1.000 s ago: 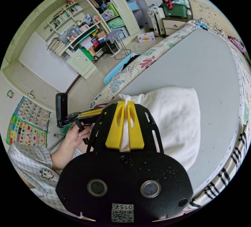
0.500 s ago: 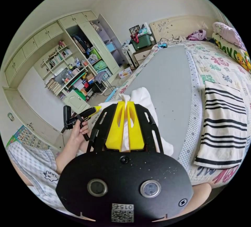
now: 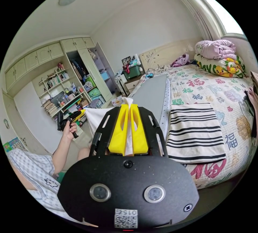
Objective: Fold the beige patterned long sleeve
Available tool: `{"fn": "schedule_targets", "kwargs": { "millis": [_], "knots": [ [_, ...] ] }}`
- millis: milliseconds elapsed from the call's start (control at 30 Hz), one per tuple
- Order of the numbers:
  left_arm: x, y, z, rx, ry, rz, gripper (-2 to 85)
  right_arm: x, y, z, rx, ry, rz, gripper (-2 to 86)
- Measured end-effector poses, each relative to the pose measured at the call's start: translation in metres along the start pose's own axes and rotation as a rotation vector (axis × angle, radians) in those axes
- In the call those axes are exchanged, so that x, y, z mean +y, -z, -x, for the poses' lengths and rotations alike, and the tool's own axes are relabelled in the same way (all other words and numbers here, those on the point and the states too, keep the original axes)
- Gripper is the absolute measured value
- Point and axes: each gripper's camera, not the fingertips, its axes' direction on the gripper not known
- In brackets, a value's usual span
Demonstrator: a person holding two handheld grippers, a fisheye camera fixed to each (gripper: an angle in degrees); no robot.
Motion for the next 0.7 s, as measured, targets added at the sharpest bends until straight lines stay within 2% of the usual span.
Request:
{"fn": "schedule_targets", "kwargs": {
  "millis": [433,567,700],
  "knots": [
    [-0.009,0.129,-0.08,0.03,-0.246,-0.205,-0.3,-0.018,0.131,0.03,-0.166,0.119,-0.163,-0.1],
    [-0.017,0.125,-0.077,0.066,-0.263,-0.226,-0.4,-0.043,0.138,0.039,-0.2,0.146,-0.214,-0.1],
    [-0.034,0.083,-0.058,0.028,-0.257,-0.21,-0.3,-0.081,0.095,0.022,-0.161,0.116,-0.178,-0.1]
  ]
}}
